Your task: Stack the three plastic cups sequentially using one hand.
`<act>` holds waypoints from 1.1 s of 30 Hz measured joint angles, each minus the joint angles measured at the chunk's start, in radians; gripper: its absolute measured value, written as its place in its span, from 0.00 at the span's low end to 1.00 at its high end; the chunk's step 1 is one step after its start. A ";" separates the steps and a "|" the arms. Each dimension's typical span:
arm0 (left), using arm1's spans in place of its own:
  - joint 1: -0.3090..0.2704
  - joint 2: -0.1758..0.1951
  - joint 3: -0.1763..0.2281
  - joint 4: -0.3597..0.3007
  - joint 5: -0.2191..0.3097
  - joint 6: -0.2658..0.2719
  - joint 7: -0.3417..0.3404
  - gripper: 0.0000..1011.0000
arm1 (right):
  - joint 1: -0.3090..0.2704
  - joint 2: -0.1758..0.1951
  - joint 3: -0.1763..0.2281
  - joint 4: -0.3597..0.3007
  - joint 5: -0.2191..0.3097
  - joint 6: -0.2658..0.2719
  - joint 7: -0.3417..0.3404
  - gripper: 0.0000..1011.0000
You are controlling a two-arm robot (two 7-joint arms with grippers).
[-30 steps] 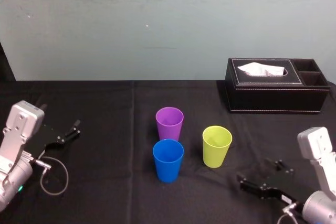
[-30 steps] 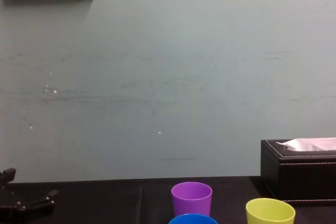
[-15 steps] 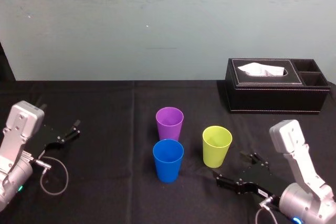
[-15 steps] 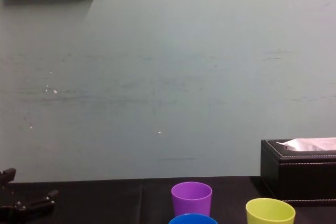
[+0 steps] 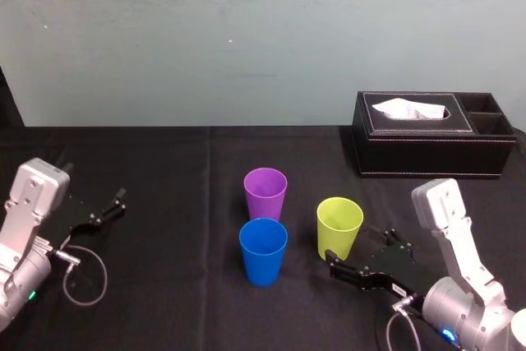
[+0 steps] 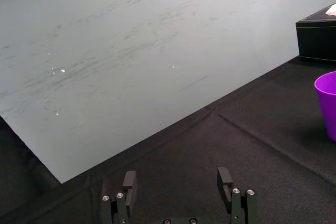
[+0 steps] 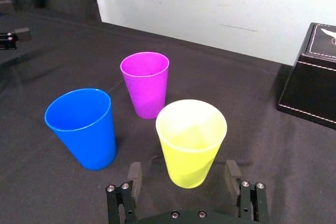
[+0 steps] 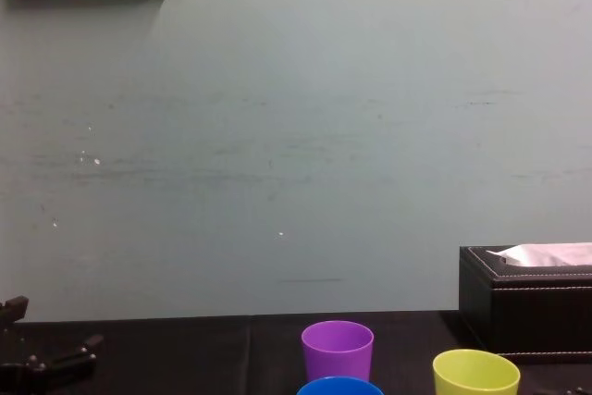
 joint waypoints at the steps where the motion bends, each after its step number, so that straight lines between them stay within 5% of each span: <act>1: 0.000 0.000 0.000 0.000 0.000 0.000 0.000 0.99 | 0.002 -0.004 0.000 0.002 -0.002 0.000 0.002 0.99; 33: 0.000 0.000 0.000 0.000 0.000 0.000 0.000 0.99 | 0.024 -0.108 0.037 0.075 -0.076 -0.009 0.031 0.99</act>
